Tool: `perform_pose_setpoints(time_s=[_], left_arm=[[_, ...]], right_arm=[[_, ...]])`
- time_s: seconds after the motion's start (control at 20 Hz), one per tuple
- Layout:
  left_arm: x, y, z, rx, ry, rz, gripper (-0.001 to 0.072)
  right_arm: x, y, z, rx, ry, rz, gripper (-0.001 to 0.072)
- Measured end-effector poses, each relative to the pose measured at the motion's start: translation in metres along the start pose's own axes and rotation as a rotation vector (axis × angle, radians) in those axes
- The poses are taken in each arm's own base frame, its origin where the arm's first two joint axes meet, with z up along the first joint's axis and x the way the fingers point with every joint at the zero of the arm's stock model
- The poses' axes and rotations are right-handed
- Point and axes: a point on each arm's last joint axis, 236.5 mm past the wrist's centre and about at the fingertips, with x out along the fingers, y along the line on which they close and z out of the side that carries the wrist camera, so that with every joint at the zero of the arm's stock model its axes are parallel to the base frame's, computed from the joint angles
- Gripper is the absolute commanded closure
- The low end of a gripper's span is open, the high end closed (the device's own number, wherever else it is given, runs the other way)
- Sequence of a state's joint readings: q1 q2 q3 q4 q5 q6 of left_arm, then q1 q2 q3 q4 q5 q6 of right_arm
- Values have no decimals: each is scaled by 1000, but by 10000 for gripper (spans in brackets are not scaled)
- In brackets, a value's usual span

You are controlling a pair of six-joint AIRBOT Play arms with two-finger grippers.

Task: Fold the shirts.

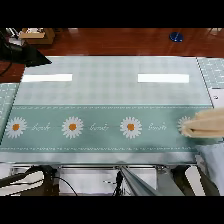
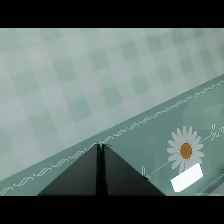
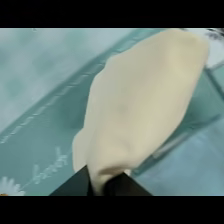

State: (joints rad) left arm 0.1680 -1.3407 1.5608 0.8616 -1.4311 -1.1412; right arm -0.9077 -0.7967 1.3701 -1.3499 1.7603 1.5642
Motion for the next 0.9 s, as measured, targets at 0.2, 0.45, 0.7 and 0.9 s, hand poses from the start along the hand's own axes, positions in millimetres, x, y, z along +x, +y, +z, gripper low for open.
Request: perform_pose_setpoints(time_s=[0.2,0.45,0.7,0.9], left_arm=[[2,3,0,52,-2,2,683],[11,20,14,84,-52,39,684],[27,51,19,65,-67,70,684],[30,68,22,67,-83,93,684]], right_arm=[[-26,-85,-22,195,13,-295,678],[-64,-146,-53,373,15,-557,678],[-72,-177,-82,470,86,-687,677],[-55,-187,-103,486,188,-707,277]])
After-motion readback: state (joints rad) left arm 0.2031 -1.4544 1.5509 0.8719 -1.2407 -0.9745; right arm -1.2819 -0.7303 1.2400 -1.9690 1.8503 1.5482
